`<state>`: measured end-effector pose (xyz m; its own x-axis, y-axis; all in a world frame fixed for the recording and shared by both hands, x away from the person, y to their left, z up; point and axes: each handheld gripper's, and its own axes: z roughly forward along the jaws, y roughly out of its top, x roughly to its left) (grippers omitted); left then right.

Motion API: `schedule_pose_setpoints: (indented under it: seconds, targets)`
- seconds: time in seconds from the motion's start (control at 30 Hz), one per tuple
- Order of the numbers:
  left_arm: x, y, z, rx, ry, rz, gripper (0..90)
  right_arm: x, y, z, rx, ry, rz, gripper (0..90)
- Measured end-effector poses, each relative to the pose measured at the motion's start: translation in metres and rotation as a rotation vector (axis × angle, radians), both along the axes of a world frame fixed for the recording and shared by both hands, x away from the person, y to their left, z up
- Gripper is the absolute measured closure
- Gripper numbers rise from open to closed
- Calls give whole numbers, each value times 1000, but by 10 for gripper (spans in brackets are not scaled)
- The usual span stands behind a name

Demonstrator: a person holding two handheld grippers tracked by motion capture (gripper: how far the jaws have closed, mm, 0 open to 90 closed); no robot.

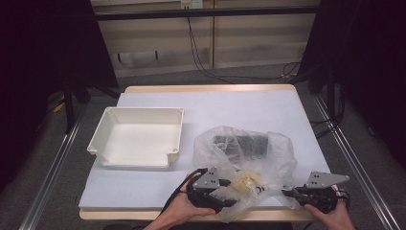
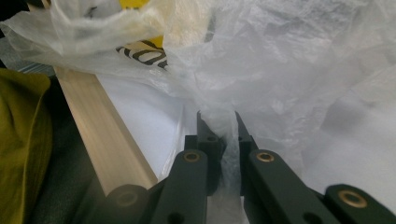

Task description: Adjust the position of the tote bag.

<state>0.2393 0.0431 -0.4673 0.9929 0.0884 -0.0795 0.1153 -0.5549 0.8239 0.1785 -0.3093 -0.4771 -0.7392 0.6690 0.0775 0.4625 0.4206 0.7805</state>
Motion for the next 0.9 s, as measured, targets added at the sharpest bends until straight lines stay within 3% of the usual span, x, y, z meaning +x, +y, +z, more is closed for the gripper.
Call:
schedule_pose_setpoints:
  seconds: [0.03,0.23,0.33,0.47,0.6,0.67,0.73,0.9]
  targets:
    - [1,-3,-2,26,6,-10,361,1,0,0,1,-4,-3,886]
    - [0,-11,-16,80,10,-28,350,1,0,-1,-2,-4,-7,885]
    - [-4,-14,-18,120,-37,-36,346,1,1,-1,-4,-3,-7,885]
    - [-7,-14,-18,136,-83,-9,390,3,1,-3,-4,2,-5,884]
    - [-4,-13,-17,114,-35,-28,505,4,1,-4,-6,13,-8,884]
    - [-2,-11,-17,105,-11,-34,678,3,1,-4,-7,9,-6,884]
    - [1,-10,-18,92,8,-33,698,3,0,-4,-3,8,-12,883]
    - [5,-5,-15,80,48,-51,846,3,-2,-3,14,6,-20,883]
